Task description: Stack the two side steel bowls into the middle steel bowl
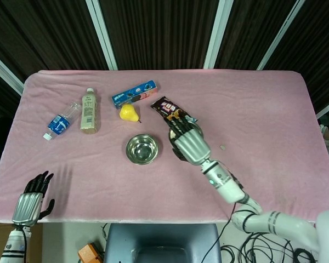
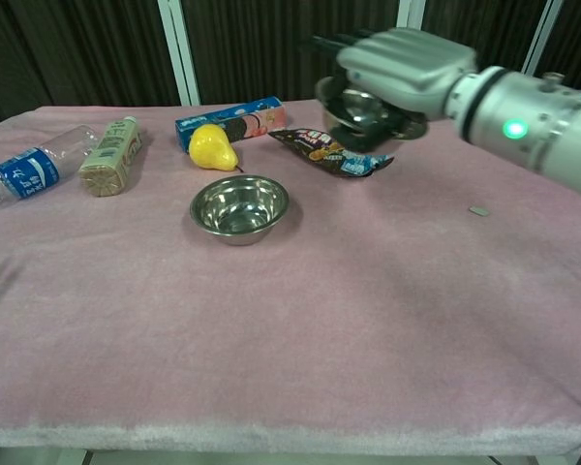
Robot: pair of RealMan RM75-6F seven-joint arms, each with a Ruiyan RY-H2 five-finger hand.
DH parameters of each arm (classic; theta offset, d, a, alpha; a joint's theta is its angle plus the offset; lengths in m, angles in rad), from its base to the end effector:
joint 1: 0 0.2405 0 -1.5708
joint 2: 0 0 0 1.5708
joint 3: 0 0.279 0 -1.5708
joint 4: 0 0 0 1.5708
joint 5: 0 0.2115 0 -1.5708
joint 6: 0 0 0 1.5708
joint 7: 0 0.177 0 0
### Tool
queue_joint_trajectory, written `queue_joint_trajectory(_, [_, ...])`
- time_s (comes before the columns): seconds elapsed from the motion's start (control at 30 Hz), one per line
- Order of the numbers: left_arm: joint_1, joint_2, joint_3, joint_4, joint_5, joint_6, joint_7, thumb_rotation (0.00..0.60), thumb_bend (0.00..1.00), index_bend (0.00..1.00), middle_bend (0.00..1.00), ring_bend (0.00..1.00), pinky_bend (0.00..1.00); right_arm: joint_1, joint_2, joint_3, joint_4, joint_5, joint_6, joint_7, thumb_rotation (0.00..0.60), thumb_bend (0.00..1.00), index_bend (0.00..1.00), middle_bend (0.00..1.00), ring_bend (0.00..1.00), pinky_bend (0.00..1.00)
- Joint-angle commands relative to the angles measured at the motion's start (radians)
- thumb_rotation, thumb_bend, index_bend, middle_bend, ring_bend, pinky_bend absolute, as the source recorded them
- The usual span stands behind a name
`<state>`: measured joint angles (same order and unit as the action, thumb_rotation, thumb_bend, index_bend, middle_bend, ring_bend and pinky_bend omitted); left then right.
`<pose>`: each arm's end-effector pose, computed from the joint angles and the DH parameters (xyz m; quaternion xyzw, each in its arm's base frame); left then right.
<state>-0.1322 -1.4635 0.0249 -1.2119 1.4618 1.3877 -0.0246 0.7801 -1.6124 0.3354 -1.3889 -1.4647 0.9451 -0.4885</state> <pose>-0.3787 0.2193 0.0570 -0.6281 -0.4182 -0.3356 0.5639 -0.0762 -0.4072 -0.0170 0.7822 -0.1551 0.4281 0.4254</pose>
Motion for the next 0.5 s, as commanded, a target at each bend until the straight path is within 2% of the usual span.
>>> queue_joint_trajectory(0.03, [0.002, 0.003, -0.006, 0.003, -0.003, 0.001, -0.006, 0.6, 0.45, 0.0, 0.0, 0.0, 0.12, 0.147, -0.137, 0.076, 0.089, 0.097, -0.087, -0.112, 0.6, 0.65, 0.8, 0.1, 0.0, 0.04])
queue_joint_trajectory(0.3, [0.011, 0.014, -0.01, 0.0, 0.007, 0.016, -0.025, 0.6, 0.45, 0.0, 0.0, 0.0, 0.12, 0.317, -0.376, 0.091, 0.353, 0.211, -0.143, -0.16, 0.6, 0.65, 0.8, 0.1, 0.0, 0.04])
queue_joint_trajectory(0.5, [0.016, 0.018, -0.01, -0.002, 0.012, 0.019, -0.03, 0.6, 0.45, 0.0, 0.0, 0.0, 0.12, 0.374, -0.457, 0.078, 0.488, 0.252, -0.174, -0.144, 0.6, 0.65, 0.77, 0.1, 0.0, 0.04])
